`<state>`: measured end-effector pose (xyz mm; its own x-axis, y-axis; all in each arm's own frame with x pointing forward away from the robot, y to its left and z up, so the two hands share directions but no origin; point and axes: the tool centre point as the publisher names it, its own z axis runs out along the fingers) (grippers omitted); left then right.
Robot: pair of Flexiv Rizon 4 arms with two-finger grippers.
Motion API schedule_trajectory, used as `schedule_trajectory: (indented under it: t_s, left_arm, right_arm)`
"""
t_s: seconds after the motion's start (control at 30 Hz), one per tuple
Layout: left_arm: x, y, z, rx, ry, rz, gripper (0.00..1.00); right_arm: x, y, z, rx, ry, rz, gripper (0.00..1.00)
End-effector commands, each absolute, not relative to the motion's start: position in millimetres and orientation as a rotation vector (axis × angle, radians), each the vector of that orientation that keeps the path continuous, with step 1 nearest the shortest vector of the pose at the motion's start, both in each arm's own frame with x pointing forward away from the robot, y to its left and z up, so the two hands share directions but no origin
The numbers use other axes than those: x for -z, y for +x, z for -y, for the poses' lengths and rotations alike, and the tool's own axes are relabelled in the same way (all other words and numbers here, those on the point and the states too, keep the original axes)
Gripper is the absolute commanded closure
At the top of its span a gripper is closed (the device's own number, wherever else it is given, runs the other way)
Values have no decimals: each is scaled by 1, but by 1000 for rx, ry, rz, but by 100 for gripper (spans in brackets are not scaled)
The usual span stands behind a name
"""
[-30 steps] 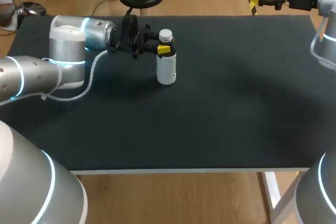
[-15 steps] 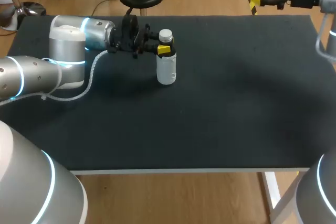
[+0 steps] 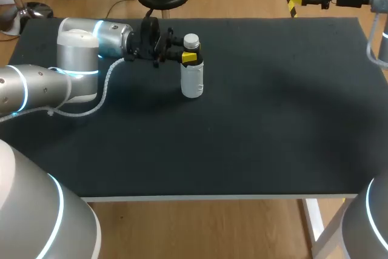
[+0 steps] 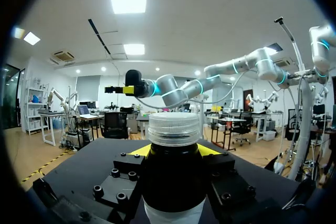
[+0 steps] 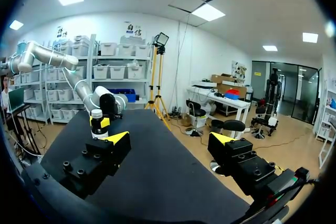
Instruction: Unscrew the bottle cap
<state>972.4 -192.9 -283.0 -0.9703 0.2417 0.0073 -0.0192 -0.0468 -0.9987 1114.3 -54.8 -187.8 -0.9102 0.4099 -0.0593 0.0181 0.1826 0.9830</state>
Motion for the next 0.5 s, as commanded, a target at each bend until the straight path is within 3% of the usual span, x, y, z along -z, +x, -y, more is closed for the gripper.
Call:
schedule_trajectory:
  t_s: [0.03,0.5]
  left_arm:
    - [284,973,193,-2141,-245,2032,100]
    - [284,973,193,-2141,-245,2032,100]
  right_arm:
    - [188,1114,54,-1781,421,-2146,0]
    - [188,1111,54,-1713,539,-2075,0]
